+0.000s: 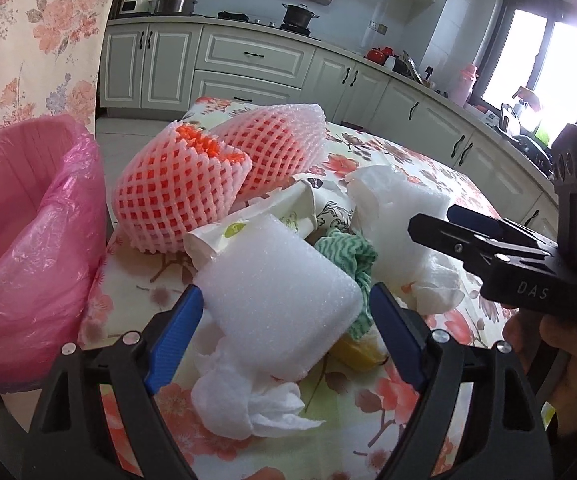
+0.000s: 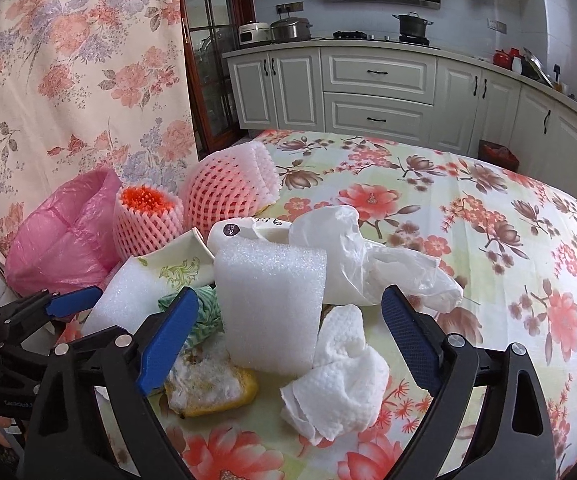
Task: Collect trash
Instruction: 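Close the right gripper on the white foam block, then lift the white foam block with the right gripper over the pink wastebasket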
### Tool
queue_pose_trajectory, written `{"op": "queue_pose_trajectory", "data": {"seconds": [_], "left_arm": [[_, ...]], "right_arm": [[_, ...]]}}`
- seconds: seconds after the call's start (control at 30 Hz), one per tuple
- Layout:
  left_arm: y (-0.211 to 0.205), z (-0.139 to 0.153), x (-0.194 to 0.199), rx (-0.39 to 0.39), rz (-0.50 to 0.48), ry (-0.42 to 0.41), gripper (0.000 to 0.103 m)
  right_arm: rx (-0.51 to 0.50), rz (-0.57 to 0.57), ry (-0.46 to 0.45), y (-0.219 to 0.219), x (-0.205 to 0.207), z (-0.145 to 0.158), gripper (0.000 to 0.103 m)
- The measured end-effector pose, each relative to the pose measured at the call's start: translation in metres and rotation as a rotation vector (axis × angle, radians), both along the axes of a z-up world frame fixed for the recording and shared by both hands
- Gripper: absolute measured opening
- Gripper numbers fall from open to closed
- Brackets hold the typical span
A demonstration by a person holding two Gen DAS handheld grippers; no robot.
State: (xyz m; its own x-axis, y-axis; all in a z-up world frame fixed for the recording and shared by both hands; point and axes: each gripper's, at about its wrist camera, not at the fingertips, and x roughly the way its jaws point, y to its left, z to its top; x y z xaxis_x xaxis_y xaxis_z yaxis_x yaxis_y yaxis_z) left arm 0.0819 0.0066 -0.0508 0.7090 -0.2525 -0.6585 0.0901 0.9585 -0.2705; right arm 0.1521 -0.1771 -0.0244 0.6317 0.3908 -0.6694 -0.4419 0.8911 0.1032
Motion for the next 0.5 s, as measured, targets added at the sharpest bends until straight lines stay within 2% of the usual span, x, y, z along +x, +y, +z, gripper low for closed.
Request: {"op": "queue_pose_trajectory", "data": {"seconds": [0.07, 0.1, 0.2, 0.27, 0.33, 0.5], "left_arm": [[-0.0009, -0.0007, 0.0022, -0.002, -0.002, 0.001, 0.081], [0.0003, -0.0012, 0.0045, -0.002, -0.004, 0.004, 0.077], [0.0025, -0.0004, 0.0058, -0.007, -0.007, 0.005, 0.076], [0.0026, 0.0003, 0.0059, -0.01, -0.008, 0.006, 0.076], [0.0032, 0.0006, 0.0052, -0.017, -0.006, 0.007, 0.075], [0.0038, 0.0038, 0.0032, -0.018, -0.004, -0.003, 0.075]], "right_arm": [[-0.003, 0.005, 0.007, 0.0017, 0.0027, -0.0009, 0.08], [-0.005, 0.007, 0.011, 0.0031, 0.0042, -0.0016, 0.079], [-0.014, 0.015, 0.023, 0.0055, 0.0073, -0.0047, 0.072], [-0.02, 0.026, 0.032, 0.0072, 0.0076, -0.0071, 0.06], [-0.025, 0.036, 0.04, 0.0084, 0.0069, -0.0095, 0.052], [-0.01, 0.028, 0.031, 0.0047, 0.001, -0.0079, 0.052]]}}
